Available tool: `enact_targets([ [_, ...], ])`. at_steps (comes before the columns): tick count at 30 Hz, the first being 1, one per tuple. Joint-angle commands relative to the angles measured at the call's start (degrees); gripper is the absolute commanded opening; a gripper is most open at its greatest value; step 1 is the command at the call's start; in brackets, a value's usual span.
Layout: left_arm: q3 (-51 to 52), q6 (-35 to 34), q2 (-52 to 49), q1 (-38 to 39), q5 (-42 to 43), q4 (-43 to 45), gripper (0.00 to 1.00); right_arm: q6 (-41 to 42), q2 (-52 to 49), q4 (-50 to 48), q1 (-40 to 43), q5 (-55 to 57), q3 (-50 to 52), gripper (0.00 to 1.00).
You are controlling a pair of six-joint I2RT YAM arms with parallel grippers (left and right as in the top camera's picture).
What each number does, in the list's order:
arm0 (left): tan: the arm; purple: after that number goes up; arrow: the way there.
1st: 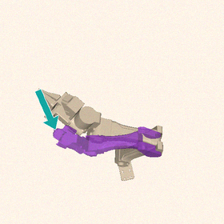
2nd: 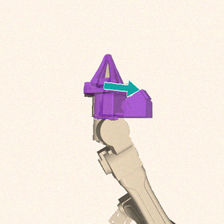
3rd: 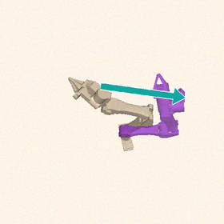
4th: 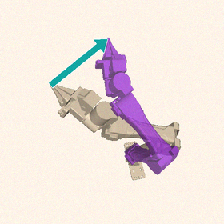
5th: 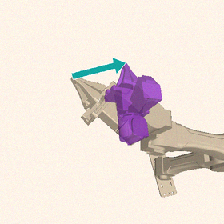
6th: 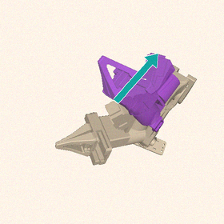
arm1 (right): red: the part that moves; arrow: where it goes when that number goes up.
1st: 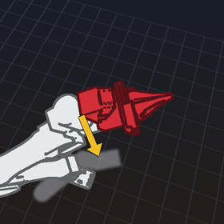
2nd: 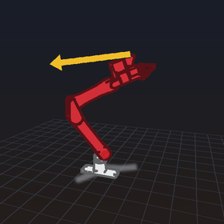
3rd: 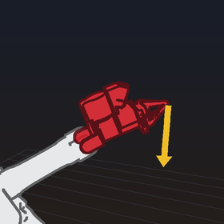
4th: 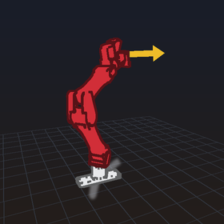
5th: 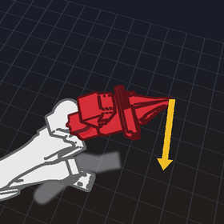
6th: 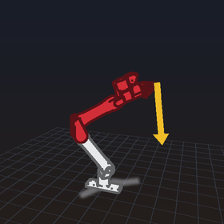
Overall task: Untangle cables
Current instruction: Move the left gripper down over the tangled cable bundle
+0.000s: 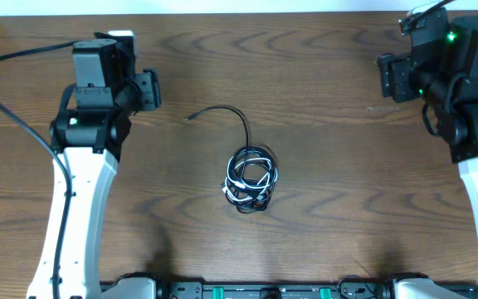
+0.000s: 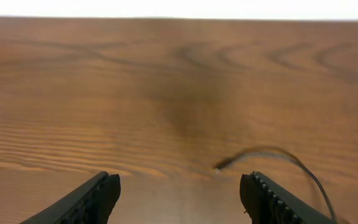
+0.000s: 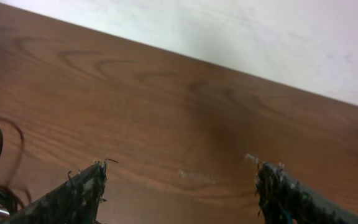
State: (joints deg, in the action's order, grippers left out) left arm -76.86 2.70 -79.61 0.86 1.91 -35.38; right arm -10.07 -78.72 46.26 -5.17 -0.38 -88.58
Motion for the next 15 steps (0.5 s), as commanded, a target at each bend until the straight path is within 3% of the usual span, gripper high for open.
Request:
enact_targets([
  [1,-1.11,-0.79,-1.97,0.09,7.08,-1.49,0.67,1.51,-1.25,0.37,-0.13,0.33,-0.63,0.76],
  [11,-1.11,1.49,-8.83,0.09,22.21,-5.35,0.67,1.44,-2.73,0.87,-0.13,-0.61,-0.63,0.76],
  [15,-1.11,1.44,-11.89,0.09,23.67,-6.64,0.67,1.44,-2.84,0.87,-0.13,-0.63,-0.63,0.77],
])
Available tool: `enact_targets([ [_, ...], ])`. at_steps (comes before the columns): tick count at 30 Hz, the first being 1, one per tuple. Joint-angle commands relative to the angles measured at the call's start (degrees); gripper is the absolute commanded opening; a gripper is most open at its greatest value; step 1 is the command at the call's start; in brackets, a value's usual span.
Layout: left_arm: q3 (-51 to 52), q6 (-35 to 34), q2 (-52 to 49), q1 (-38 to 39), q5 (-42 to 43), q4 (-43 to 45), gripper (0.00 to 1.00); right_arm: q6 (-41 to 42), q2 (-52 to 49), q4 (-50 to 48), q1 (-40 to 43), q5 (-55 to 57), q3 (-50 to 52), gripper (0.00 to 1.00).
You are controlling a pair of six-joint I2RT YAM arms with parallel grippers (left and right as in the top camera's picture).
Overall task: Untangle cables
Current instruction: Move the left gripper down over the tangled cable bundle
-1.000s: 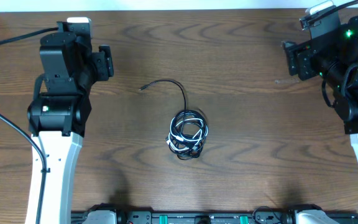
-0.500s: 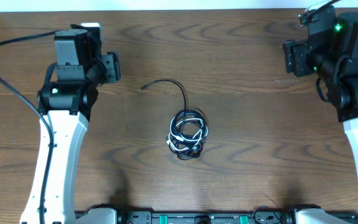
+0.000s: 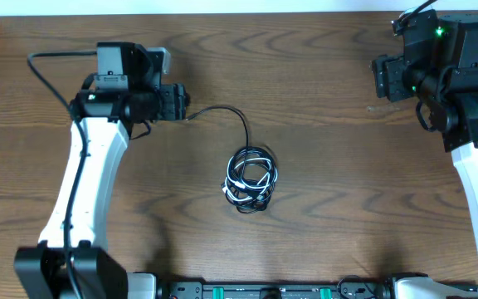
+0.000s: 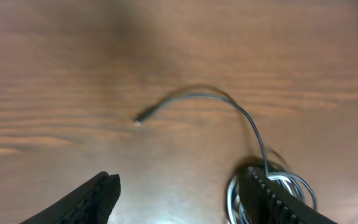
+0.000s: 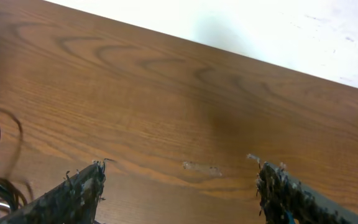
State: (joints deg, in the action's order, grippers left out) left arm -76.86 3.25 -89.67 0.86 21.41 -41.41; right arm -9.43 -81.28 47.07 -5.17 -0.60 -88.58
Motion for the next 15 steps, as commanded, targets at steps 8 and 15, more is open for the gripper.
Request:
enact_targets([
  [8,-1.11,0.74,-5.42,0.15,5.18,-2.25,0.67,0.76,-0.66,0.04,-0.13,-0.39,-0.63,0.77],
  [15,-1.11,0.98,-5.51,0.22,5.14,-5.92,0.63,0.63,-3.19,-0.15,-0.13,-0.42,-0.63,0.78],
])
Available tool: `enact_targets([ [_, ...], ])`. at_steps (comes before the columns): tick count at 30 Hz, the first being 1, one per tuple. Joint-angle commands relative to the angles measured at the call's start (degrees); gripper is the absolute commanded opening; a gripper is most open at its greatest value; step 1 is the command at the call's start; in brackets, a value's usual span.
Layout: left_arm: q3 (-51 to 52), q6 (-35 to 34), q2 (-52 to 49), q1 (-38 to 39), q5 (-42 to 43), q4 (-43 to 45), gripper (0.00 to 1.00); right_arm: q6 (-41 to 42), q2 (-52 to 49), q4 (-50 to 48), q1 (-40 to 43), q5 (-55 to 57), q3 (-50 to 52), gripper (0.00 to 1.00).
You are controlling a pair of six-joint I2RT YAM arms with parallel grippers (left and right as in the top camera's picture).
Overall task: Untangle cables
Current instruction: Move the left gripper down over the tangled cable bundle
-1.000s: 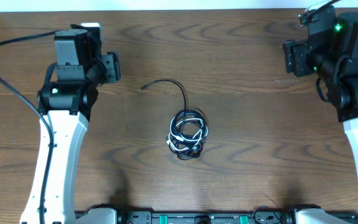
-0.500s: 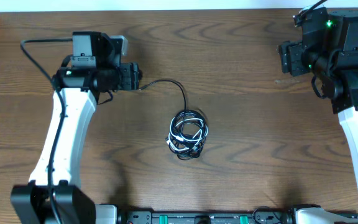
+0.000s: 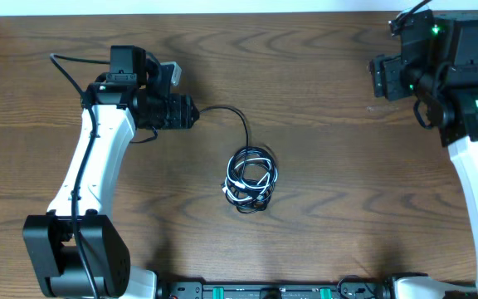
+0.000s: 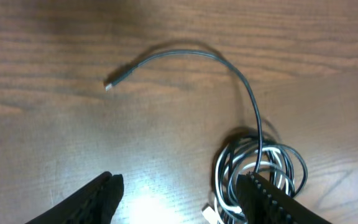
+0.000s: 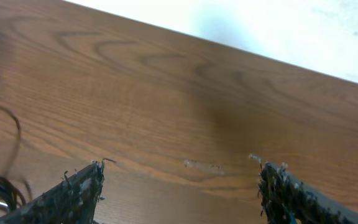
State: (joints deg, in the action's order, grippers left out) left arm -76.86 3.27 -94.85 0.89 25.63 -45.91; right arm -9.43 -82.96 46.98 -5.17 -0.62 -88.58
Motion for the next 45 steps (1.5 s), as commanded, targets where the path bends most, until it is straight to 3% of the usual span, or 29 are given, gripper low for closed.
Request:
enact_targets([
  [1,-1.11,0.96,-0.33,0.24,0.9,-2.12,0.62,0.61,-1.81,-0.13,-0.13,-0.39,-0.63,0.78],
  [6,-1.11,0.98,-0.33,1.22,0.7,-3.63,0.58,0.63,-2.47,-0.31,-0.13,-0.55,-0.63,0.79],
  [18,-1.11,3.56,-0.31,12.79,-7.54,-7.06,0.56,0.61,-2.45,-0.48,-0.13,-0.59,-0.63,0.81],
  [25,-1.01,3.5,-0.31,13.25,-7.67,-10.75,0.53,0.61,-2.45,-0.5,-0.13,-0.57,-0.63,0.81],
  [36,0.15,4.87,-1.18,13.25,-0.17,-11.5,0.51,0.61,-2.45,-0.48,-0.13,-0.59,-0.63,0.82],
  [45,0.15,8.24,-9.14,13.22,6.95,-11.17,0.51,0.61,-2.45,-0.24,-0.13,-0.59,-0.63,0.82],
])
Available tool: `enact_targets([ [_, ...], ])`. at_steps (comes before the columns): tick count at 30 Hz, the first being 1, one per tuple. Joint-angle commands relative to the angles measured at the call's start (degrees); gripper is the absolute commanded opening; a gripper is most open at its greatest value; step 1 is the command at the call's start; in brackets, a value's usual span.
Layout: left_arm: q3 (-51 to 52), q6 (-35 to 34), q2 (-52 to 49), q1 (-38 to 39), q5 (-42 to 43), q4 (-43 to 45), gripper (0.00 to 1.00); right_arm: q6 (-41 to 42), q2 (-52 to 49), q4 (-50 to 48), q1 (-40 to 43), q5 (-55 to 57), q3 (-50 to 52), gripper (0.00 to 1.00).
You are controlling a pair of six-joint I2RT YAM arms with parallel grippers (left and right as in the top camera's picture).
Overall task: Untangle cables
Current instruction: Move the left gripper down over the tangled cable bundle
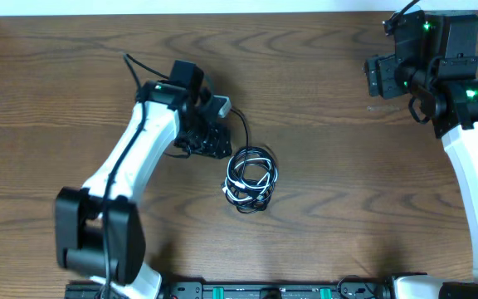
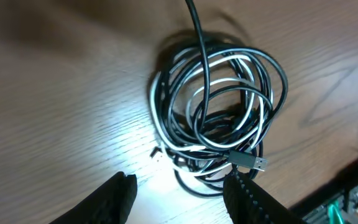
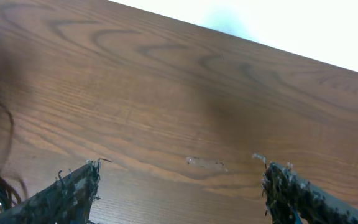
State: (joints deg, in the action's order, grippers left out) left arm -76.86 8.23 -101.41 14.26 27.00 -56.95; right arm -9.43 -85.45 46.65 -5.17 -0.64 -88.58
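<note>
A tangle of black and white cables (image 1: 251, 178) lies coiled near the middle of the wooden table (image 1: 347, 191). In the left wrist view the coil (image 2: 219, 121) fills the frame, with a silver plug (image 2: 252, 163) at its lower right. One black strand (image 2: 194, 37) runs up out of that view. My left gripper (image 1: 212, 146) hovers just left and behind the coil. It (image 2: 180, 190) is open, the coil's near loop just ahead of its fingertips. My right gripper (image 1: 378, 76) is at the far right back, open (image 3: 182, 183) over bare wood. Only a sliver of cable shows at that view's left edge.
The table's back edge (image 1: 222, 12) meets a white surface (image 3: 260, 18). A dark rail with green connectors (image 1: 264, 291) runs along the front edge. The left arm's own black lead (image 1: 135, 66) loops behind it.
My left gripper has moved right and nearer, from over the cable's free end to beside the coil, which now fills its view. The coil lies unchanged. The right arm barely shifted.
My left gripper began open at the far left, facing the table's back. Half a second later it was near the black cable's free end, then over that end. It is now beside the coil. The right gripper stayed open at the back right.
</note>
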Motion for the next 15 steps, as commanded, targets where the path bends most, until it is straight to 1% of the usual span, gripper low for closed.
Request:
enact_targets([
  [1,0.15,3.85,-3.02,-0.15,6.75,0.0,0.51,0.61,0.04,0.09,-0.13,-0.57,-0.63,0.82],
  [4,0.15,5.05,-4.31,-0.15,8.87,0.72,0.51,0.59,0.04,0.09,-0.13,-0.55,-0.63,0.82],
  [15,0.15,5.07,-7.54,-0.2,8.26,1.11,0.52,0.59,0.04,0.33,-0.13,-0.57,-0.63,0.83],
])
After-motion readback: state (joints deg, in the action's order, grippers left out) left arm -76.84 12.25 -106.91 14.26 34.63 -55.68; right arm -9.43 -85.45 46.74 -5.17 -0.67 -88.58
